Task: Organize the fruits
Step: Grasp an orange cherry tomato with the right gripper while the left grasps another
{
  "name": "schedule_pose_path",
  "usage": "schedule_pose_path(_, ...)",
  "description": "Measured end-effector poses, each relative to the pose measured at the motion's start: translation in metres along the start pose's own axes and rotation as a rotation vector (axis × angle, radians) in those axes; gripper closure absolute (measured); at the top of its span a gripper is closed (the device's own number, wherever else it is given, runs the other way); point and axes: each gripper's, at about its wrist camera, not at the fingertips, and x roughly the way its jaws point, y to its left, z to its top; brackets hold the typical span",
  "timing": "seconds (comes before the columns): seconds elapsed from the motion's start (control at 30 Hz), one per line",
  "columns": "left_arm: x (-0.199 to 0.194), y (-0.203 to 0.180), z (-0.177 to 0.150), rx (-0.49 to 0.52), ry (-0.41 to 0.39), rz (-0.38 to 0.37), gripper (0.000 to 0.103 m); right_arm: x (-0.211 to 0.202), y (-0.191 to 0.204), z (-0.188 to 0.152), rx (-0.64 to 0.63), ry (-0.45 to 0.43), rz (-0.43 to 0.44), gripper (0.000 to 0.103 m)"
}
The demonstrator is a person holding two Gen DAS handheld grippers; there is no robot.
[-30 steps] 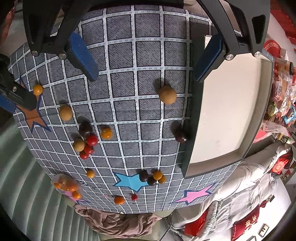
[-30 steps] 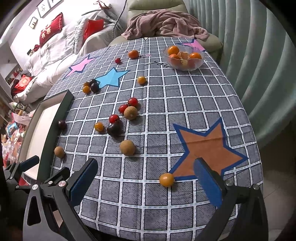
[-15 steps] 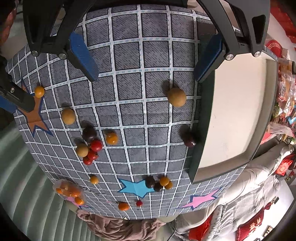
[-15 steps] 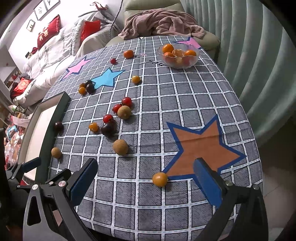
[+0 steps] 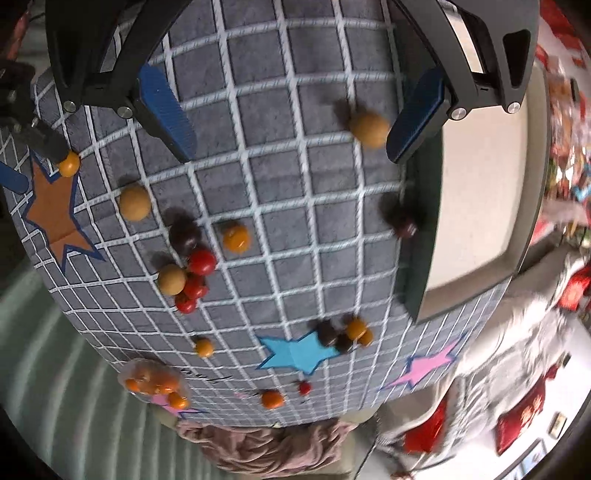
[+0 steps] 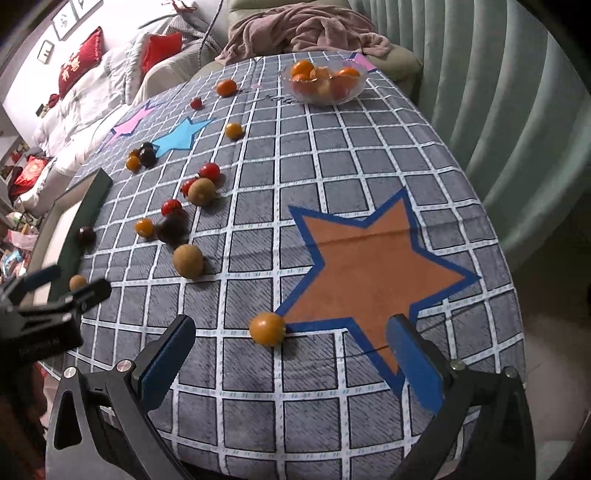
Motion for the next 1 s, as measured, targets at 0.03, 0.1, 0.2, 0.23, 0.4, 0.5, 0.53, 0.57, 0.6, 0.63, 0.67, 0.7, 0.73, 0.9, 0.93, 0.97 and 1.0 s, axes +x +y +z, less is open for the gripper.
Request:
schedule_pose_path(0.03,0.002,-0.001,0.002,0.005,-0.003,0.000,0.000,0.002,0.001,0.000,-0.013,-0.005,-0.009,0.000)
schedule_pose_path(0.1,0.006,-0.002,0.007,0.007,-0.013,-0.005,0.000,0.002,0.000,-0.001,-0.025,-0.013,-0.019,0.000)
schedule_pose_path(0.2,0.013,0.000,0.013,-0.001,-0.031,-0.015,0.000,0.001,-0.002,-0.003,-0.028,-0.024,0.016,0.000)
schedule_pose_path(0.23,0.016,0.000,0.015,0.002,-0.034,-0.020,0.000,0.000,-0.001,-0.005,-0.037,-0.031,0.026,0.000)
schedule_pose_path(0.4,0.028,-0.008,0.021,0.043,-0.048,-0.021,0.009,0.005,0.013,-0.009,-0.094,-0.051,0.045,0.000)
schedule_pose_path(0.5,0.039,-0.013,0.025,0.064,-0.018,-0.035,0.023,0.014,0.020,-0.011,-0.118,-0.045,0.037,0.000)
schedule_pose_path(0.53,0.039,-0.013,0.026,0.060,-0.029,-0.041,0.023,0.017,0.021,-0.012,-0.120,-0.044,0.038,0.001)
schedule_pose_path(0.57,0.039,-0.014,0.027,0.061,-0.037,-0.043,0.023,0.019,0.021,-0.013,-0.121,-0.043,0.039,0.004)
schedule_pose_path(0.6,0.040,-0.015,0.027,0.068,-0.041,-0.044,0.025,0.018,0.023,-0.015,-0.130,-0.057,0.025,0.004)
schedule_pose_path(0.63,0.040,-0.016,0.029,0.072,-0.047,-0.054,0.027,0.018,0.024,-0.016,-0.137,-0.063,0.020,0.008)
schedule_pose_path(0.67,0.040,-0.017,0.029,0.073,-0.052,-0.062,0.031,0.018,0.025,-0.016,-0.143,-0.069,0.016,0.011)
schedule_pose_path(0.7,0.041,-0.017,0.030,0.075,-0.056,-0.068,0.031,0.018,0.025,-0.016,-0.147,-0.074,0.014,0.012)
schedule_pose_path(0.73,0.041,-0.018,0.031,0.077,-0.061,-0.069,0.031,0.018,0.026,-0.015,-0.154,-0.080,0.008,0.016)
schedule_pose_path(0.9,0.042,-0.016,0.031,0.053,-0.060,-0.147,0.059,0.015,0.030,-0.015,-0.176,-0.101,-0.005,0.057)
schedule_pose_path(0.93,0.040,-0.019,0.031,0.058,-0.067,-0.146,0.064,0.015,0.030,-0.015,-0.174,-0.104,0.002,0.070)
schedule_pose_path(0.97,0.041,-0.021,0.031,0.063,-0.070,-0.148,0.074,0.014,0.029,-0.015,-0.166,-0.104,0.013,0.080)
schedule_pose_path(1.0,0.040,-0.023,0.030,0.066,-0.071,-0.157,0.084,0.014,0.028,-0.015,-0.157,-0.103,0.024,0.080)
